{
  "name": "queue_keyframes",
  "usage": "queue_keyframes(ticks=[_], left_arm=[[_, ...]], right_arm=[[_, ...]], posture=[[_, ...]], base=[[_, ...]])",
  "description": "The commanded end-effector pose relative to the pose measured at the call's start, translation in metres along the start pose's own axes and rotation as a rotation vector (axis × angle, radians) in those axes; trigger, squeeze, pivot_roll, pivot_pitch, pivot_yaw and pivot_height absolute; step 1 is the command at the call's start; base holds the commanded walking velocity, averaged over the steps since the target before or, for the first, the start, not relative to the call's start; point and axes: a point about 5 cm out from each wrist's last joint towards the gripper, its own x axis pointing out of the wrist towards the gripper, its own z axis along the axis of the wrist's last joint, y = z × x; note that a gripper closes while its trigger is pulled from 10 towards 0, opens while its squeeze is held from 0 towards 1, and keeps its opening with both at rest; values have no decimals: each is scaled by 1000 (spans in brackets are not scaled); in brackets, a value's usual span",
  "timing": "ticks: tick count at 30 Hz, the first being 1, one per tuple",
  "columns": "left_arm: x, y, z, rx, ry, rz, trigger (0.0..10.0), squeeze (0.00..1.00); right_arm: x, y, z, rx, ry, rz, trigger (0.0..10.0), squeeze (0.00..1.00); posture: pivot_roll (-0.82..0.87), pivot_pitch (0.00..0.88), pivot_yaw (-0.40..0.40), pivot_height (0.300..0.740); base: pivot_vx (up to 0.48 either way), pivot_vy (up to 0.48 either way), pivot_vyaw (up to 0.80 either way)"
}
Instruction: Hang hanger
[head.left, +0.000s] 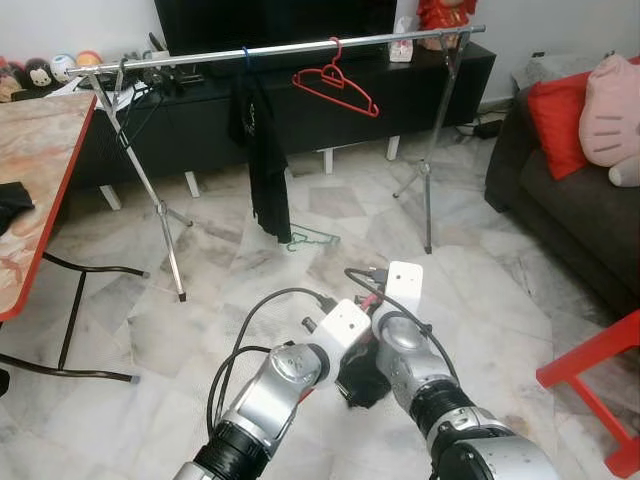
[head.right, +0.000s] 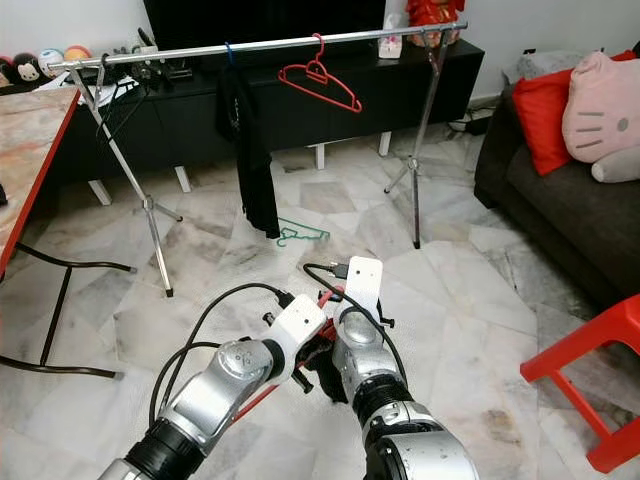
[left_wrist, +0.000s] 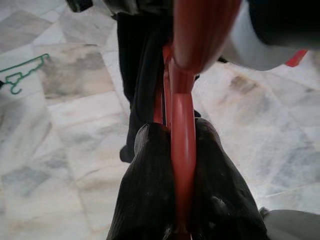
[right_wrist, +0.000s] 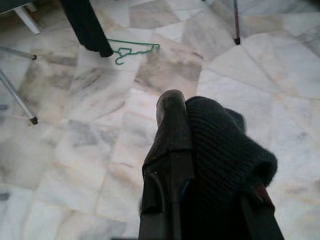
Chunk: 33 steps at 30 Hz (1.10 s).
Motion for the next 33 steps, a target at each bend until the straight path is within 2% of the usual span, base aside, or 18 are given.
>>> queue_keyframes(ticks=[1,5,8,10,16,19,26,33], left_arm=[[2,-7,12,3,-51,-44,10000,0],[3,-4,10,11,-39,-27,10000,0],[2,0,0,32,35,8,10000,0],[2,3,-6,56,74,30,10000,0],[1,7,-6,50,66,45,10000,0],[-1,8,-5,53,66,55,10000,0],[-2,11,-2,51,48,76,10000,0],[-5,16,-10,33,101,103,10000,0]], right_arm=[[-2,11,5,7,-18,41,10000,0],[-3,12,12,46,-31,43,10000,0],[-3,11,19,53,-61,28,10000,0],[-2,8,20,43,-66,12,10000,0],[0,-7,9,-17,-34,-47,10000,0],[2,-21,1,-84,-23,-88,10000,0],[2,-29,-10,-158,-1,-114,10000,0],[4,-38,-6,-147,-4,-155,10000,0]], posture=[[-31,0,-2,740],[-30,0,-3,740],[-30,0,-4,740],[-30,0,-5,740],[-25,0,-6,740],[-27,0,-7,740],[-27,0,-6,740],[-20,0,-9,740]], base=[[0,0,0],[0,0,0],[0,0,0],[0,0,0],[0,0,0],[0,0,0],[0,0,0],[0,0,0]])
